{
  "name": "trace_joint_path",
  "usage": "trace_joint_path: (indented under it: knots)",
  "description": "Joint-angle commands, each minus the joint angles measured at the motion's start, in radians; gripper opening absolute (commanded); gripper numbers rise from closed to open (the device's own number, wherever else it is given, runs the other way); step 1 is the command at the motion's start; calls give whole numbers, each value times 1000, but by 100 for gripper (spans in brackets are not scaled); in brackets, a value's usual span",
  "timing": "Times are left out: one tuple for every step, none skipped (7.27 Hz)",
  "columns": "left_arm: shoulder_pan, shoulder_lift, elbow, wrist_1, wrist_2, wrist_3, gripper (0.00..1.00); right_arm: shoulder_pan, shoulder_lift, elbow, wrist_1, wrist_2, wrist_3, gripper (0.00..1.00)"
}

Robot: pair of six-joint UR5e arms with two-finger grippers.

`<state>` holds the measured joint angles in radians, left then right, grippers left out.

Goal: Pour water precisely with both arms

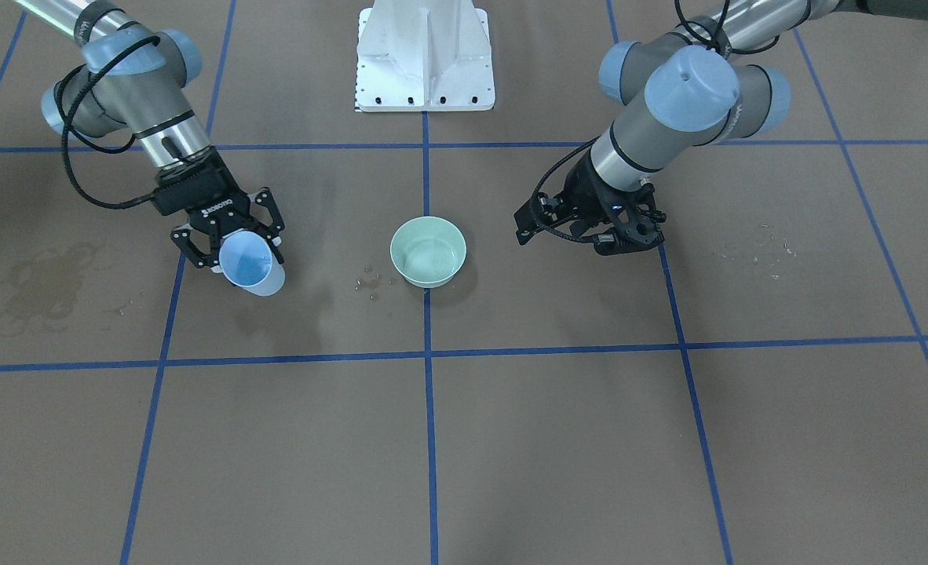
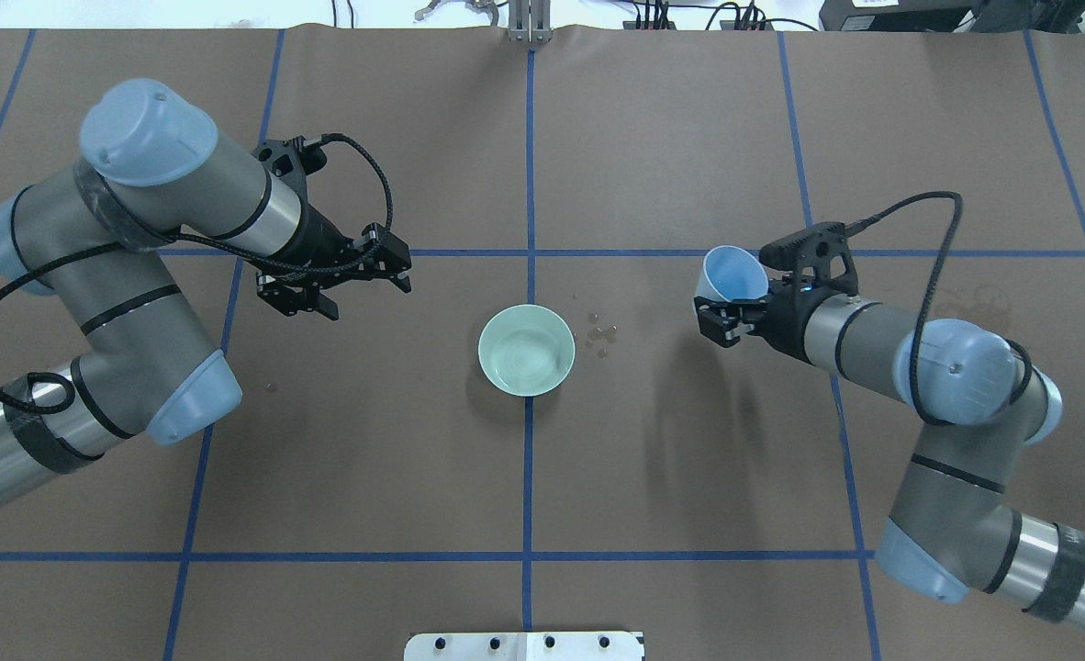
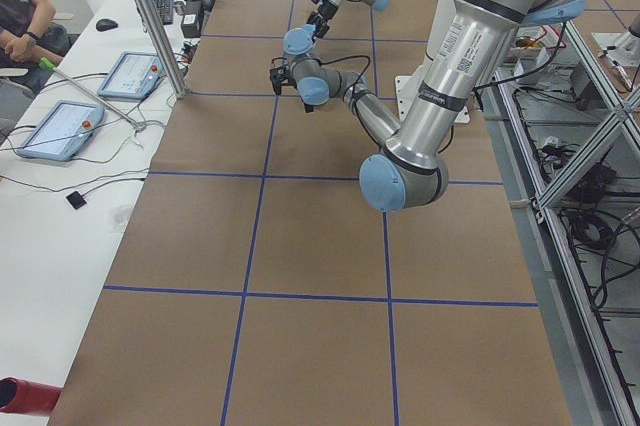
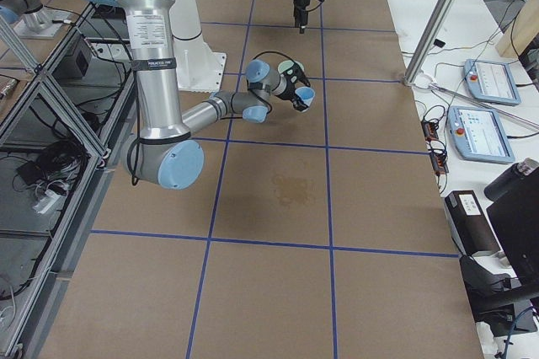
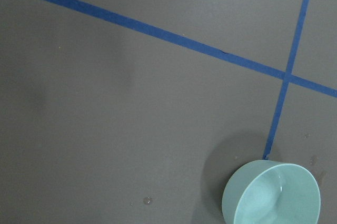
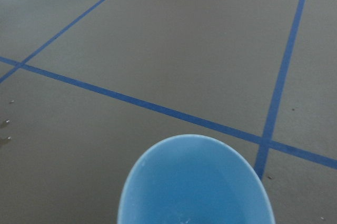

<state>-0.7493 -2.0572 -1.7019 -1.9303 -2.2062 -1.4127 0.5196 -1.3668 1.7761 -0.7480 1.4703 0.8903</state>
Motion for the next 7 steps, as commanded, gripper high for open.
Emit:
trace_joint_path:
  knots:
    - [-38, 31, 2, 1, -15, 55, 100, -15, 137, 32, -237, 21, 90, 0]
    - [-50, 31, 11, 1, -36, 63, 100, -33, 184, 36, -331, 30, 64, 0]
    - [-56, 31, 19, 1, -38, 67, 100, -39, 213, 34, -406, 25, 43, 0]
    - [-58, 35, 21, 1, -38, 70, 100, -50, 236, 36, -474, 21, -21, 0]
    - [-58, 58, 18, -12, -44, 70, 100, -50, 297, 39, -570, 21, -100, 0]
    - [-70, 68, 18, -15, -62, 72, 100, -50, 334, 43, -637, 28, -175, 0]
    - [-77, 75, 18, -16, -67, 80, 100, -55, 339, 42, -655, 34, -264, 0]
